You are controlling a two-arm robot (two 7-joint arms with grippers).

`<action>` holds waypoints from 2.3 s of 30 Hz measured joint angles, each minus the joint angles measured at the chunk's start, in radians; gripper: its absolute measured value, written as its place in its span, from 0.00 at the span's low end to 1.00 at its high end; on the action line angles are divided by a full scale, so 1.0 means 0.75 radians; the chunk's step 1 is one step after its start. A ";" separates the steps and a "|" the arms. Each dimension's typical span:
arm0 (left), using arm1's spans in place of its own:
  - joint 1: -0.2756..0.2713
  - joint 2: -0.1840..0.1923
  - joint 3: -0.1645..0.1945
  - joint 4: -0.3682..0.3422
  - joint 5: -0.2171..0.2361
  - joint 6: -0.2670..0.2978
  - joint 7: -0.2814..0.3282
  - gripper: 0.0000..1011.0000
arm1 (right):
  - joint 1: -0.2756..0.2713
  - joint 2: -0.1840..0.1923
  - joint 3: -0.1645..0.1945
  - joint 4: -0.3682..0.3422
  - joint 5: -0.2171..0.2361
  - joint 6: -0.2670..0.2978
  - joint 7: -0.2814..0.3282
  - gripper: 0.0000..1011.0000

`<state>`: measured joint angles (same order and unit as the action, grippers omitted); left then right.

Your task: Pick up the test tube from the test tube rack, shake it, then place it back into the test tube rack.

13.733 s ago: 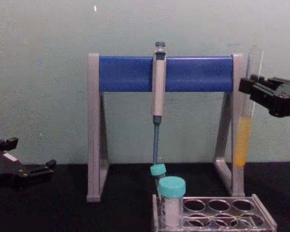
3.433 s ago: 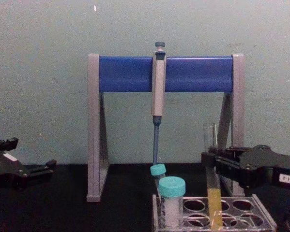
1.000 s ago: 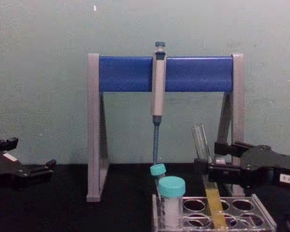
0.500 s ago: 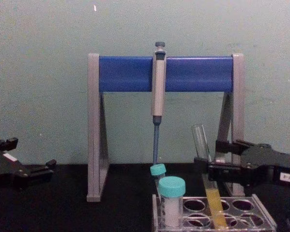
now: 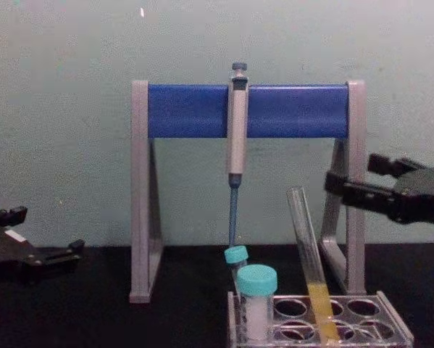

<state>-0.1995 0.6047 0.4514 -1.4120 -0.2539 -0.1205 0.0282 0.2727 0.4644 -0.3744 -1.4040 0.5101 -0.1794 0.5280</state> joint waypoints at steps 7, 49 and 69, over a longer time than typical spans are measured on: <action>0.000 0.000 0.000 0.000 0.000 0.000 0.000 0.99 | -0.047 -0.041 0.064 -0.033 -0.110 0.086 -0.267 0.99; 0.000 0.000 0.000 0.000 0.000 0.000 0.000 0.99 | -0.025 -0.119 0.074 0.089 -0.255 0.287 -0.449 0.99; 0.000 0.000 0.000 0.000 0.000 0.000 0.000 0.99 | -0.025 -0.119 0.073 0.088 -0.254 0.286 -0.450 0.99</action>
<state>-0.1995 0.6047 0.4514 -1.4120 -0.2539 -0.1205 0.0283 0.2538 0.3755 -0.3195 -1.3379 0.3192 0.0348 0.1908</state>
